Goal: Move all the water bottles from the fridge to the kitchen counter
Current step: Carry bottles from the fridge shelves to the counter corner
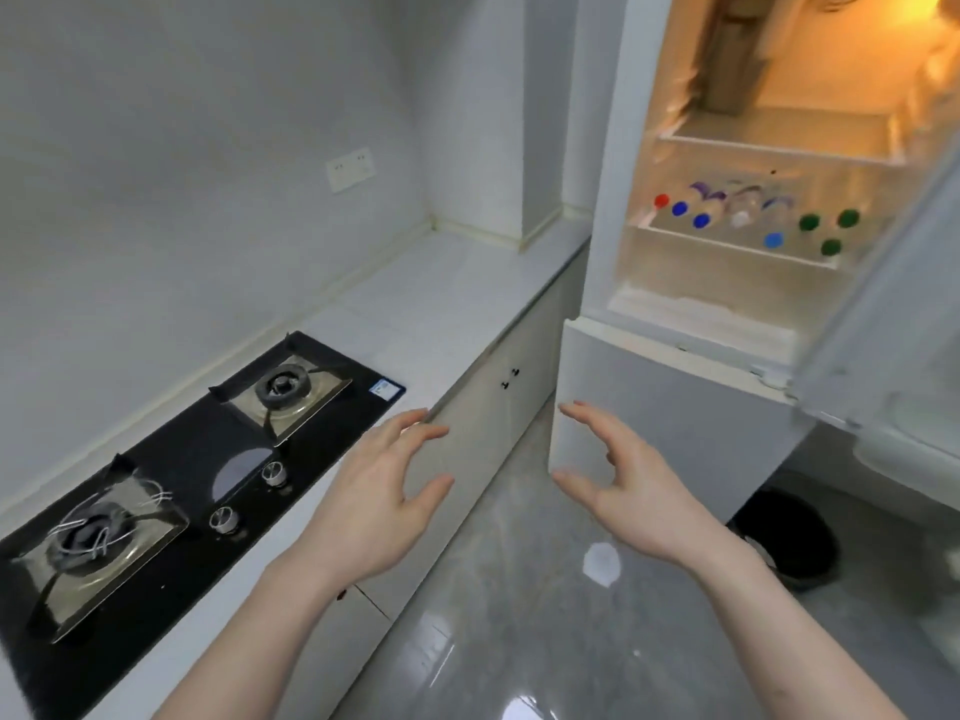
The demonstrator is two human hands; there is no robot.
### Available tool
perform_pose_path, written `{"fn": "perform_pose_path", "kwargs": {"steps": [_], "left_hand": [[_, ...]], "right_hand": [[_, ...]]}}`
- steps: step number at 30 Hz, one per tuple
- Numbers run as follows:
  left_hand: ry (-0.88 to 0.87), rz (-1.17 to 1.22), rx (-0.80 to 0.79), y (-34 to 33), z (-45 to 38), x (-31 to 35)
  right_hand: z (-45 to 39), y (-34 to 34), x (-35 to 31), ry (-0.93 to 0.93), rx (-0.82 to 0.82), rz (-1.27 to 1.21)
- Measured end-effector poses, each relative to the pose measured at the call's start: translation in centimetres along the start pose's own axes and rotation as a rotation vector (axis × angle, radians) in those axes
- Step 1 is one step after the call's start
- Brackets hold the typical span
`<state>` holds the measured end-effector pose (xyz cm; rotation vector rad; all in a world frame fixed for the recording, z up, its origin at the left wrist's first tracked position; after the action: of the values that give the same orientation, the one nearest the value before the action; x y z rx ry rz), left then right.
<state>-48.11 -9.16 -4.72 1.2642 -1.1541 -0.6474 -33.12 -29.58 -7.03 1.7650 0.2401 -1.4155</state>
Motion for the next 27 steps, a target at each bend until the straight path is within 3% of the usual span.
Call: {"fn": "perform_pose_path", "kwargs": {"steps": [10,27], "left_hand": [[-0.298,0.060,-0.108,-5.1,-13.9,9.2],[-0.659,0.107,-0.158,-6.6,-33.1,13.6]], "right_hand": [[-1.1,10.6,5.9,-0.159,0.251,0.023],[-11.4,16.6,6.9,-0.240,0.578,0.067]]}}
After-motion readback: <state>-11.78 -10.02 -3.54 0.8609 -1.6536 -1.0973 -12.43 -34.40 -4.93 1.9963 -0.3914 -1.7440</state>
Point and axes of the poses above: each hand's wrist, its own z-axis away from the middle knuckle, its own y-axis out of the back of the hand, x = y × z, the point moved 9 cm from there along -z, towards the middle knuckle, and after that the axes turned 11 degrees about -z, right-handed, at the moved point
